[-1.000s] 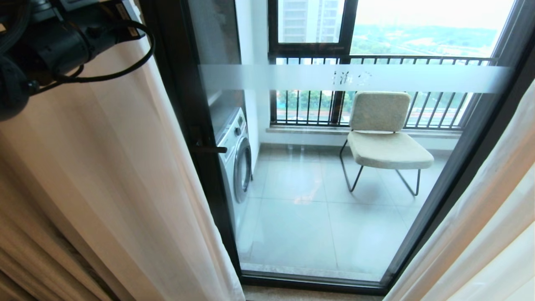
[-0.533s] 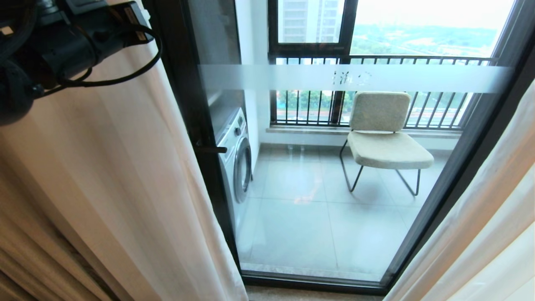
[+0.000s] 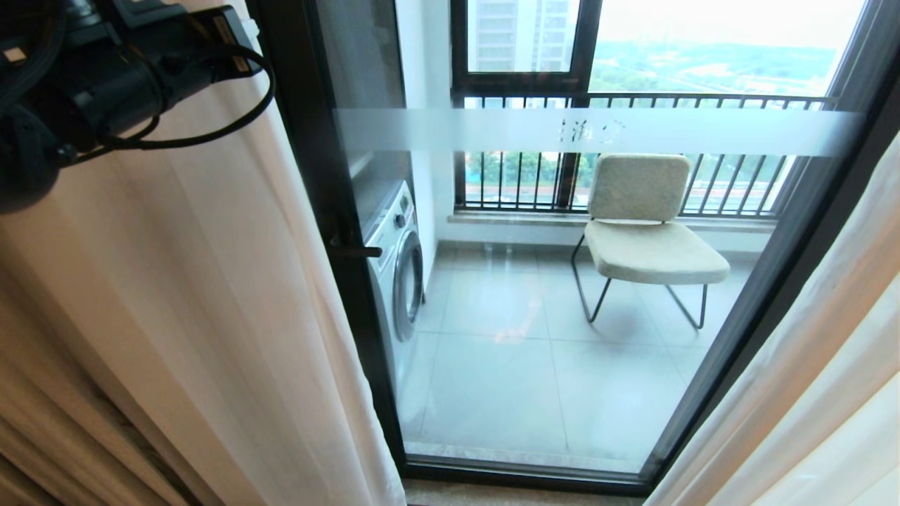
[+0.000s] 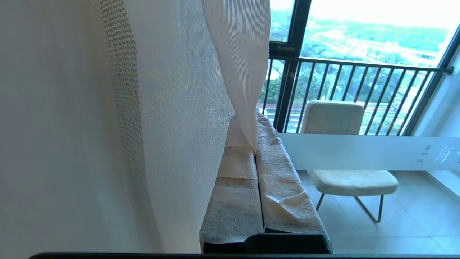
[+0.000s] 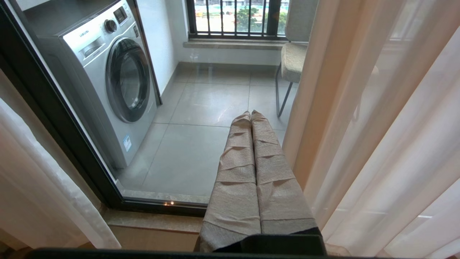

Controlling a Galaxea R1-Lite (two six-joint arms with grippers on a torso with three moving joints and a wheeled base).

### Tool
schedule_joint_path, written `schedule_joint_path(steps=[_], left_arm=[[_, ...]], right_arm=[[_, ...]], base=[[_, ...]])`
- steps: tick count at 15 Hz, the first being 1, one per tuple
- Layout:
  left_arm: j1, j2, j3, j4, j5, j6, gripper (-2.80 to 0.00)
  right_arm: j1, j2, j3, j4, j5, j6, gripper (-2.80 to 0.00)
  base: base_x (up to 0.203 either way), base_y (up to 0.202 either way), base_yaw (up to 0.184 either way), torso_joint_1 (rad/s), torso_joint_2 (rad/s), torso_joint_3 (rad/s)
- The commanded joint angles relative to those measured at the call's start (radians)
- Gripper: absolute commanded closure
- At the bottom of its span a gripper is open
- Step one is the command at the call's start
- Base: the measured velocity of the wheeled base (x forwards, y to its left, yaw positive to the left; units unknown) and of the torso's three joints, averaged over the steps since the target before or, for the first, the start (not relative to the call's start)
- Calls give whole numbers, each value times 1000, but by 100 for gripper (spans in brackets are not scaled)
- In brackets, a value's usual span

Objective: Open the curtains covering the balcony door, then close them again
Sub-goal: Close the inner curtains on both sides

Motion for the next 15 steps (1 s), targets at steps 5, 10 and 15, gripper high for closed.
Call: schedule_joint_path(steps=[5, 10, 15], left_arm=[[3, -3, 8, 1, 0, -1, 0], [3, -6, 27, -6, 0, -1, 0], [3, -17, 49, -6, 0, -1, 0]], right_arm=[[0, 0, 0, -1, 0, 0, 0], [0, 0, 0, -1, 0, 0, 0], [0, 0, 0, -1, 0, 0, 0]], base=[[0, 0, 0, 0, 0, 0], [88, 0, 1, -1, 3, 5], [61, 0, 0, 7, 1, 0]])
